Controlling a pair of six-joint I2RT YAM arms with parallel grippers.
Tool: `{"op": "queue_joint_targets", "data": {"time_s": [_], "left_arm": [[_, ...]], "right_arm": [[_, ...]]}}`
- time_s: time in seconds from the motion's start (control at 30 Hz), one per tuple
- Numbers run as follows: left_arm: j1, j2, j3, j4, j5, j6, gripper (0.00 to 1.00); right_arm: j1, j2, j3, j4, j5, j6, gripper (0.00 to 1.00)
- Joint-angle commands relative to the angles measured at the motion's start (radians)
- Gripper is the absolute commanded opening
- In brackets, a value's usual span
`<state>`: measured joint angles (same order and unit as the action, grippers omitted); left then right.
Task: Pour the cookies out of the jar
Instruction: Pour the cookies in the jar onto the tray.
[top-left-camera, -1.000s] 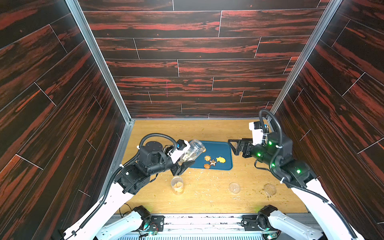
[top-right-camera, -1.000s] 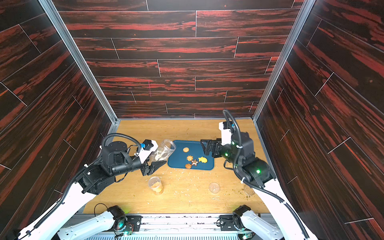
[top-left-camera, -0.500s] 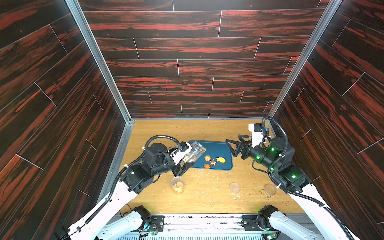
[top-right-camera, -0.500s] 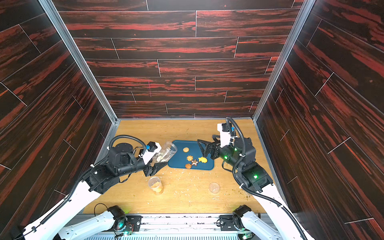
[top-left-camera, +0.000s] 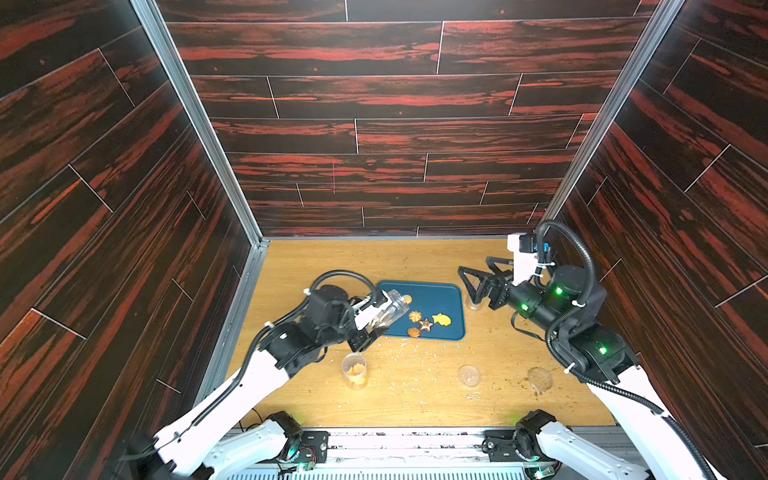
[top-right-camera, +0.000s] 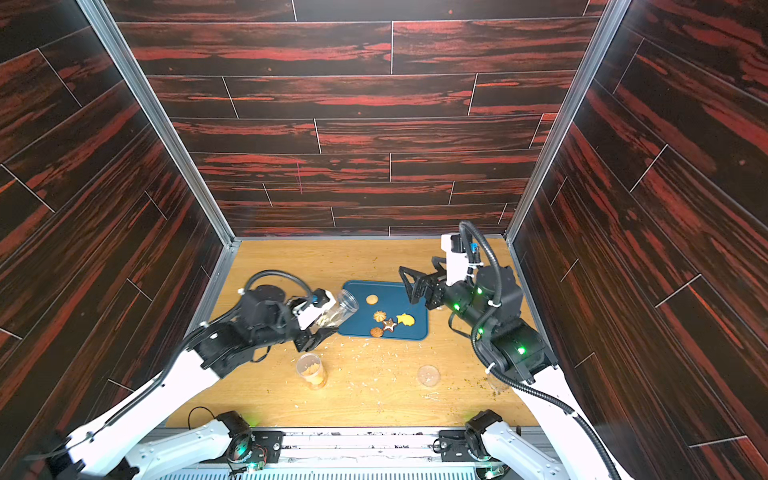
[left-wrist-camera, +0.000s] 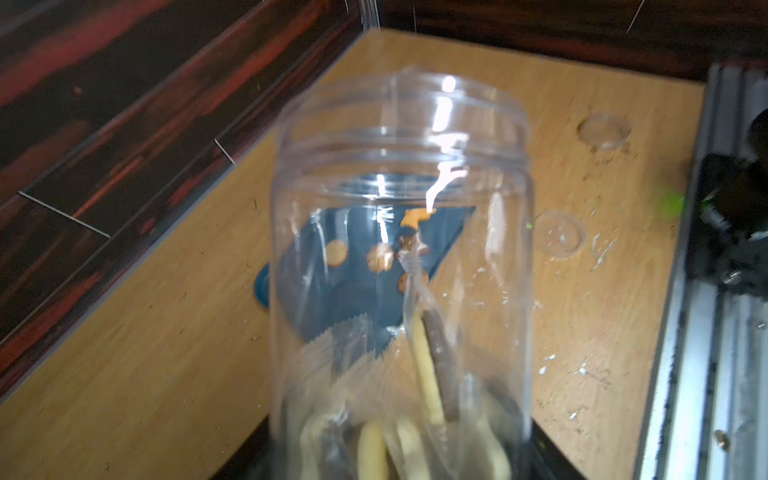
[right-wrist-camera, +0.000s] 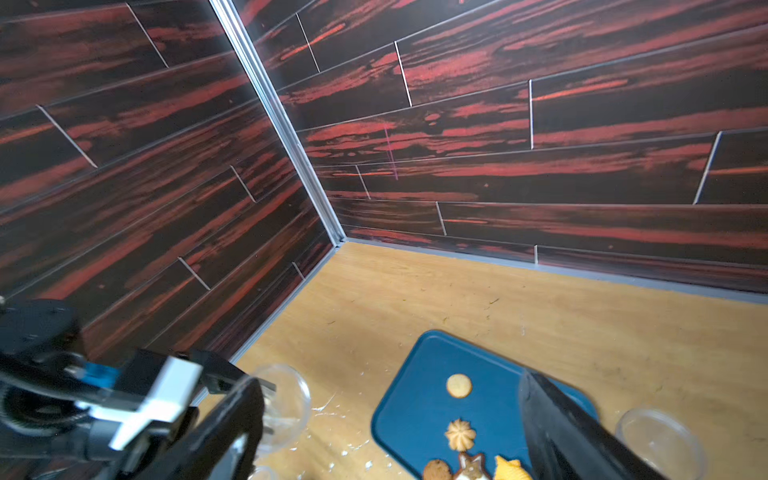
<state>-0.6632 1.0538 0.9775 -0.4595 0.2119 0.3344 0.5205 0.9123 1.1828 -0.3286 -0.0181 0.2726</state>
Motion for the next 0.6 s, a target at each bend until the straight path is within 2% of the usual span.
{"op": "queue_joint_targets", "data": {"time_s": [0.0,0.13,0.23,0.57], "left_arm": [[-0.001,0.05,0.046,-0.032,-0.062,0.054,0.4],[-0.001,0.093,0.039,0.009,-0.147,0.083,0.4],[-0.001,0.125,0.044,0.018,-0.184,0.107,0.4],[0.001,0.239,0.099,-0.047,-0.156,0.224,0.4]], "right_arm": [[-0.01,0.052,0.034,-0.038,0.019,-0.063,0.99],[-0.034,0.131,0.08,-0.098,0.044,-0.05,0.99],[-0.074,0.172,0.081,-0.129,0.006,-0.041,0.98],[-0.105,0.244,0.094,-0.214,-0.064,-0.011,0.98]]}}
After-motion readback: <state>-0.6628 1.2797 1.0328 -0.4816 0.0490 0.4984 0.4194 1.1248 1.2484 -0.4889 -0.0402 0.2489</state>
